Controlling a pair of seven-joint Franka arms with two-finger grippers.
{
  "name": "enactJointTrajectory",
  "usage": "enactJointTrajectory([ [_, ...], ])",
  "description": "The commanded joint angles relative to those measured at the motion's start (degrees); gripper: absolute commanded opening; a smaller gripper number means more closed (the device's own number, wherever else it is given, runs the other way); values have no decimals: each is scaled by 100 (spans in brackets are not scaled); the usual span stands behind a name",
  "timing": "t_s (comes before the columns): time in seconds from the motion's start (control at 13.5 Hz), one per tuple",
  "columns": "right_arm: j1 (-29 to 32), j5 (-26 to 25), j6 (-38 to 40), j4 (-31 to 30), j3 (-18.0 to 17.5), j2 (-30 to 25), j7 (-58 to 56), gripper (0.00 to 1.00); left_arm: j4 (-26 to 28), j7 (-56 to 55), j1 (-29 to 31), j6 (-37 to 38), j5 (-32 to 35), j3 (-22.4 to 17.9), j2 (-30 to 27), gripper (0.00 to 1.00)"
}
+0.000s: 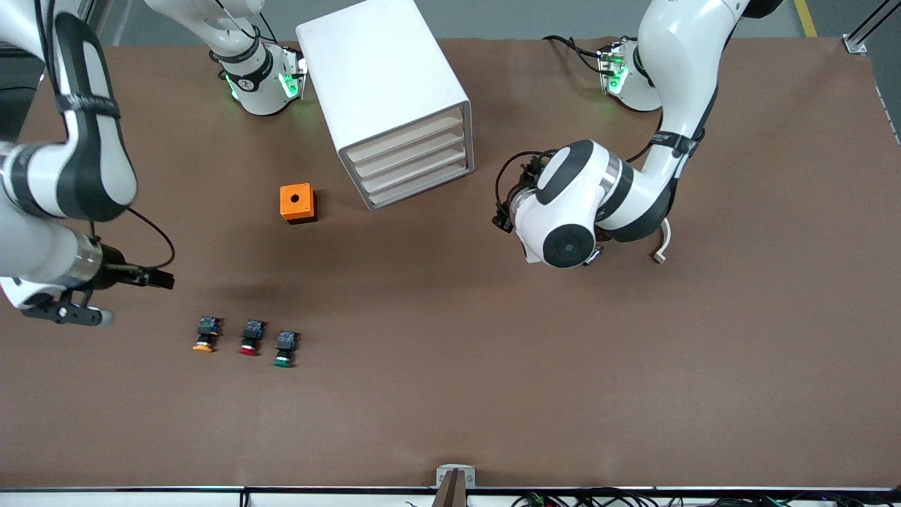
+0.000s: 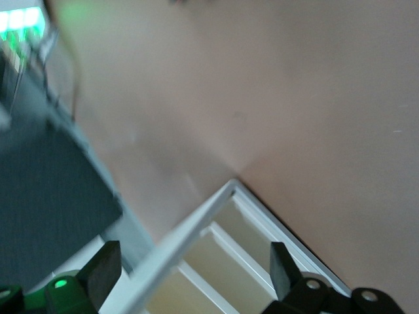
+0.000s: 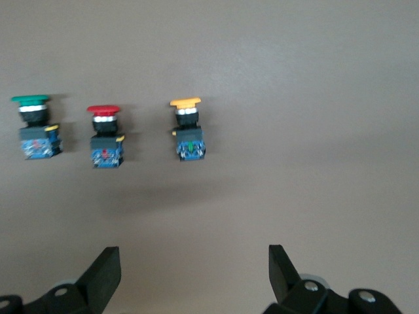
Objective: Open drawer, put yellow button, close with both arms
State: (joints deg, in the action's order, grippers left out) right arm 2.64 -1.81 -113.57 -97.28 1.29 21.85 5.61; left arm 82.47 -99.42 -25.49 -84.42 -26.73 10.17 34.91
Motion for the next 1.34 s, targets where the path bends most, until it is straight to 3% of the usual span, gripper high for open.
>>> enactJointTrajectory([
  [0.0, 62, 13, -392, 130, -67, 573, -34, 100, -170, -1540, -131, 49, -830, -33, 332, 99],
  [0.3, 53, 214, -1007, 121, -93, 1268, -25, 100, -179, -3255, -140, 5, -2105, -33, 718, 95],
  [0.74, 17, 392, -2028, 147, -85, 1832, -270, 100, -179, -4092, -500, 5, -2749, -33, 895, 74],
  [0.89, 87, 400, -2037, 147, -93, 1850, -333, 97, -179, -4120, -623, 5, -2968, -33, 921, 73],
  [1.04, 88, 401, -2020, 148, -93, 1850, -333, 81, -179, -4094, -772, 5, -3075, -33, 965, 70],
  [1.26, 88, 401, -2002, 148, -93, 1850, -377, 37, -170, -4094, -914, 5, -3092, -33, 1027, 41],
])
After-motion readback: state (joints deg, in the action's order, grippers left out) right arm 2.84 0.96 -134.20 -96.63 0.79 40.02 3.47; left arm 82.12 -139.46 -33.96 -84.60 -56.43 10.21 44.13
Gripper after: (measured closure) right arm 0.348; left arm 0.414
